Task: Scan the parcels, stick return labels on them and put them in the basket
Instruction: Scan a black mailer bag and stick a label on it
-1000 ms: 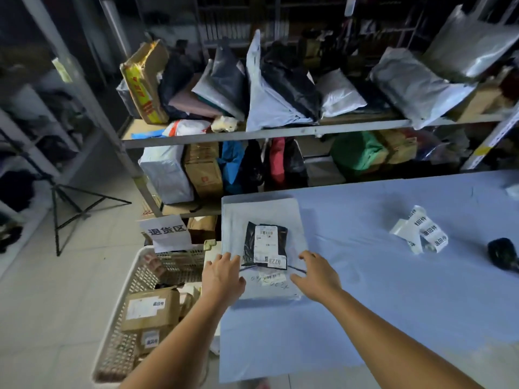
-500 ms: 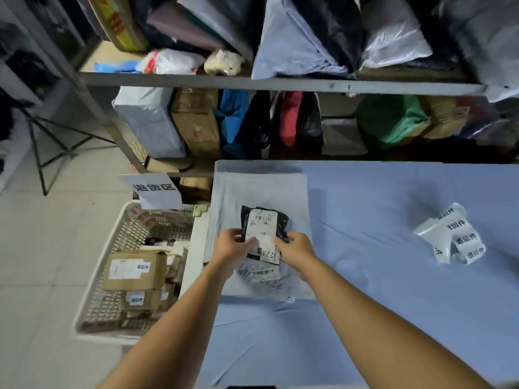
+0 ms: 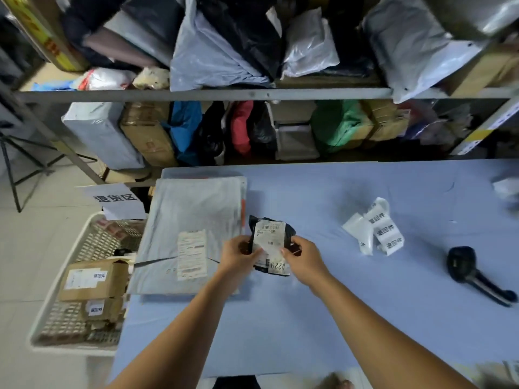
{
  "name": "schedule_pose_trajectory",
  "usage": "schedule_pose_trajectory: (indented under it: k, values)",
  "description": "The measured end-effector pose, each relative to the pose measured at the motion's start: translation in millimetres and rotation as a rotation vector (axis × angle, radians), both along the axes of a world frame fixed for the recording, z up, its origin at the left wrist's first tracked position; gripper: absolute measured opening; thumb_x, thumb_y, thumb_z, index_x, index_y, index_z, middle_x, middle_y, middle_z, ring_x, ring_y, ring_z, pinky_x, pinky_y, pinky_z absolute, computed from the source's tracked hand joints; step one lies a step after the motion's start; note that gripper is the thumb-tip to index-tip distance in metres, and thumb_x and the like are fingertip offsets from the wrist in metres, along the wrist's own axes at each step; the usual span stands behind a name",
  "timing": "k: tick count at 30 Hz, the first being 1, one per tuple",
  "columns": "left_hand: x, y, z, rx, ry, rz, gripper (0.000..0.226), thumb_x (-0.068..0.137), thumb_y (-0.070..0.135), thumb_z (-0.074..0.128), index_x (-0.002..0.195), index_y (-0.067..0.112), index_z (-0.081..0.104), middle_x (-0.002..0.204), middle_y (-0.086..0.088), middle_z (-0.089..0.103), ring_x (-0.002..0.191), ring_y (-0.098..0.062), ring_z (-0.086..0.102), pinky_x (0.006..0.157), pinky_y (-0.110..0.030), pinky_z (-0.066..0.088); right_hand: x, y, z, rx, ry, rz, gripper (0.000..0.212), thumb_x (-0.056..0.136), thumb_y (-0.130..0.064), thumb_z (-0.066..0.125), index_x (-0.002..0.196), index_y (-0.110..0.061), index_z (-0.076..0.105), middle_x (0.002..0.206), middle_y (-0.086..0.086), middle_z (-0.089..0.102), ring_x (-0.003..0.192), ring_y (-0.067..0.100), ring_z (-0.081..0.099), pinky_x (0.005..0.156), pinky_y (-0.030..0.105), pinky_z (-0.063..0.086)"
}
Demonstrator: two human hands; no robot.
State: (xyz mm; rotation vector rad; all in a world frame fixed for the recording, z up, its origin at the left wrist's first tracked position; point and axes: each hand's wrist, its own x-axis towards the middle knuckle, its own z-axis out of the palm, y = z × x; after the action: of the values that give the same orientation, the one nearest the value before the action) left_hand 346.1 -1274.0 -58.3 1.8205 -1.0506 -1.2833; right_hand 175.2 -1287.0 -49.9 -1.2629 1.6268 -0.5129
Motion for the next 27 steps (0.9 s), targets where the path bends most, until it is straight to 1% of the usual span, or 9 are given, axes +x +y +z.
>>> schedule_pose_trajectory:
  k: [3, 4, 7, 12, 17, 19, 22, 24, 27]
  values:
    - [-78, 16, 3, 0.012, -0.029, 0.024, 0.021, 0.076, 0.005, 0.075, 0.067, 0.023, 0.066, 0.053, 0.014, 0.063, 0.044, 0.002, 0.051, 0.042, -0.017, 0.038, -78, 18, 3, -0.013, 0.012, 0.004, 0.019, 0.096, -0.02, 0.063, 0.115, -0.016, 0.059, 0.098, -0.002, 0.063, 0.074, 0.003, 0.058, 0.054, 0.006, 0.043]
    - [-103, 24, 2, 0.028, -0.024, 0.046, 0.021, 0.075, 0.006, 0.074, 0.067, 0.024, 0.066, 0.054, 0.014, 0.064, 0.043, 0.001, 0.051, 0.042, -0.018, 0.038, -103, 24, 3, -0.008, 0.01, 0.008, 0.025, 0.096, -0.02, 0.064, 0.121, -0.015, 0.059, 0.101, -0.003, 0.062, 0.079, 0.005, 0.06, 0.058, 0.007, 0.046]
    - [-174, 48, -2, 0.087, 0.025, 0.096, 0.02, 0.077, 0.005, 0.071, 0.068, 0.022, 0.066, 0.049, 0.013, 0.061, 0.039, 0.001, 0.047, 0.037, -0.017, 0.034, -172, 43, 3, 0.03, 0.042, 0.05, 0.043, 0.096, -0.024, 0.064, 0.135, -0.01, 0.054, 0.12, 0.005, 0.063, 0.1, 0.019, 0.063, 0.083, 0.027, 0.053]
    - [-261, 73, -11, 0.149, 0.082, 0.114, 0.023, 0.076, -0.003, 0.072, 0.068, 0.017, 0.063, 0.053, 0.01, 0.062, 0.044, -0.002, 0.054, 0.04, -0.016, 0.037, -255, 62, -5, 0.077, 0.127, 0.111, 0.049, 0.097, -0.026, 0.063, 0.142, -0.011, 0.049, 0.119, 0.002, 0.057, 0.099, 0.015, 0.055, 0.08, 0.023, 0.044]
    - [-302, 71, -28, 0.221, 0.076, 0.078, 0.015, 0.077, 0.005, 0.074, 0.079, 0.016, 0.064, 0.07, 0.0, 0.068, 0.058, -0.011, 0.059, 0.05, -0.021, 0.041, -292, 60, -18, 0.116, 0.171, 0.072, 0.046, 0.096, -0.022, 0.064, 0.139, -0.01, 0.052, 0.11, 0.0, 0.055, 0.096, 0.015, 0.056, 0.077, 0.023, 0.044]
    - [-310, 69, -36, 0.245, 0.1, 0.071, 0.018, 0.078, 0.006, 0.076, 0.086, 0.015, 0.064, 0.078, -0.002, 0.069, 0.06, -0.01, 0.061, 0.046, -0.021, 0.044, -299, 57, -24, 0.118, 0.19, 0.05, 0.039, 0.094, -0.021, 0.067, 0.131, -0.011, 0.058, 0.107, 0.001, 0.06, 0.092, 0.015, 0.059, 0.074, 0.021, 0.046]
    - [-319, 63, -47, 0.276, 0.147, 0.102, 0.024, 0.08, 0.005, 0.076, 0.099, 0.01, 0.062, 0.083, -0.003, 0.068, 0.057, -0.007, 0.065, 0.041, -0.017, 0.046, -313, 55, -29, 0.067, 0.276, -0.03, 0.024, 0.089, -0.026, 0.071, 0.111, -0.017, 0.068, 0.091, -0.004, 0.066, 0.076, 0.007, 0.06, 0.059, 0.015, 0.043]
    - [-324, 58, -51, 0.275, 0.16, 0.146, 0.018, 0.084, 0.009, 0.072, 0.095, 0.014, 0.059, 0.084, 0.0, 0.065, 0.058, -0.005, 0.065, 0.042, -0.02, 0.047, -328, 49, -24, 0.008, 0.312, -0.183, 0.018, 0.089, -0.024, 0.07, 0.106, -0.018, 0.068, 0.087, -0.005, 0.066, 0.075, 0.01, 0.063, 0.063, 0.022, 0.051]
    - [-333, 51, -57, 0.27, 0.141, 0.197, 0.016, 0.087, 0.017, 0.07, 0.087, 0.02, 0.055, 0.083, -0.001, 0.063, 0.068, -0.012, 0.065, 0.044, -0.021, 0.049, -361, 36, -17, -0.116, 0.454, -0.359, 0.014, 0.087, -0.016, 0.064, 0.101, -0.019, 0.061, 0.099, 0.002, 0.062, 0.084, 0.024, 0.061, 0.071, 0.039, 0.055]
